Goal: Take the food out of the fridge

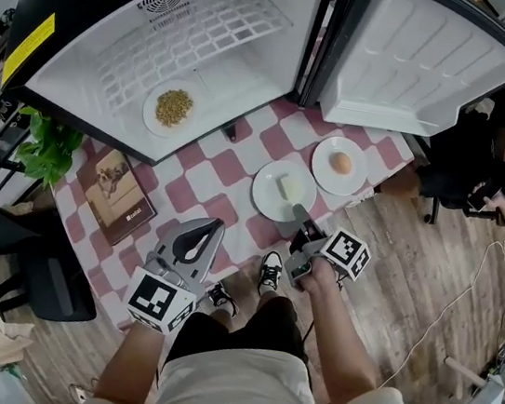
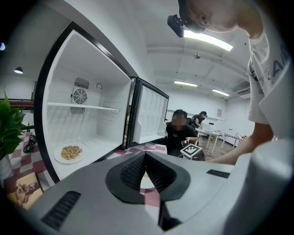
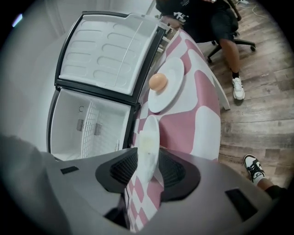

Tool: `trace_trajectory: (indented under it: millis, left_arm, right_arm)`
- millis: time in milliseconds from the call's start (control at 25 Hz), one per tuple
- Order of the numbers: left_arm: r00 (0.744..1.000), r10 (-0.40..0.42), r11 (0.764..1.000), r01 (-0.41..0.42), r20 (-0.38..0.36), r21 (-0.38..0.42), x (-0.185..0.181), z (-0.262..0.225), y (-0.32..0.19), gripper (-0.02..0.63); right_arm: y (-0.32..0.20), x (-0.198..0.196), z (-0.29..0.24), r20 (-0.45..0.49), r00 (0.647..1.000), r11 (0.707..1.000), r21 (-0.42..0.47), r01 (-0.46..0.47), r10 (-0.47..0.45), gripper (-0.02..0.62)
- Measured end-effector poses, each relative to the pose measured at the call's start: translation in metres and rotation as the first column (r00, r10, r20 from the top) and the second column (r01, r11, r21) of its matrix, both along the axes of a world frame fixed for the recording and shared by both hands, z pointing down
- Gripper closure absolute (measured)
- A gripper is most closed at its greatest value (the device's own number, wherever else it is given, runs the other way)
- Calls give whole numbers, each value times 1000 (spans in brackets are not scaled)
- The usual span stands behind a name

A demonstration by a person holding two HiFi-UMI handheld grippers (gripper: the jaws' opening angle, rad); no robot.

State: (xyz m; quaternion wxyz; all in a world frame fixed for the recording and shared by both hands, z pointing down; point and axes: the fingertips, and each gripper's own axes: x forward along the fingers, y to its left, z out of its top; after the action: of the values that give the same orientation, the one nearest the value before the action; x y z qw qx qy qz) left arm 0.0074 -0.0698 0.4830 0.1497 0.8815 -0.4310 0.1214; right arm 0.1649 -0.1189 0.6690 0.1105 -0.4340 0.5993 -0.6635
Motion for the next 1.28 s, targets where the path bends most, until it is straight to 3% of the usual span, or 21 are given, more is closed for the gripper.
trace_trajectory:
  millis: [120, 240, 440, 680, 840, 960, 1040, 1160, 1280]
  left_arm:
    - [1000, 0, 1000, 0, 4, 0, -1, 0, 1, 604]
    - [1000, -8, 1000, 8, 8, 6, -5, -3, 2, 604]
    - [1000, -26, 1000, 26, 16, 9, -12, -5, 4, 604]
    - [999, -34, 999, 33, 24, 21, -16, -10, 6, 604]
    - [999, -43, 999, 42, 24, 28, -20, -14, 9, 604]
    - [998, -54, 998, 53, 23, 38, -24, -20, 10, 604]
    - [998, -64, 997, 63, 18, 49, -26, -25, 9, 604]
    - [997, -73, 995, 72, 10, 72, -29, -37, 11, 604]
    - [996, -84, 992, 82, 11, 98, -33, -48, 14, 604]
  right_arm:
    - [0, -1, 2, -42, 998, 999, 25, 41, -40, 421]
    - [5, -6, 4, -148, 980, 988, 47, 144, -136, 378]
    - [15, -13, 9, -341, 890, 941, 39, 336, -303, 344]
    - [21, -7, 16, -457, 808, 909, -4, 416, -372, 342]
    - [29, 6, 13, -492, 795, 919, -24, 394, -354, 357]
    - [28, 22, 2, -547, 790, 945, -9, 326, -278, 545]
    - [27, 25, -12, -562, 792, 950, 32, 310, -239, 565]
    - [24, 18, -43, -561, 806, 936, 147, 321, -188, 574]
    - [17, 5, -83, -570, 809, 895, 278, 350, -140, 574]
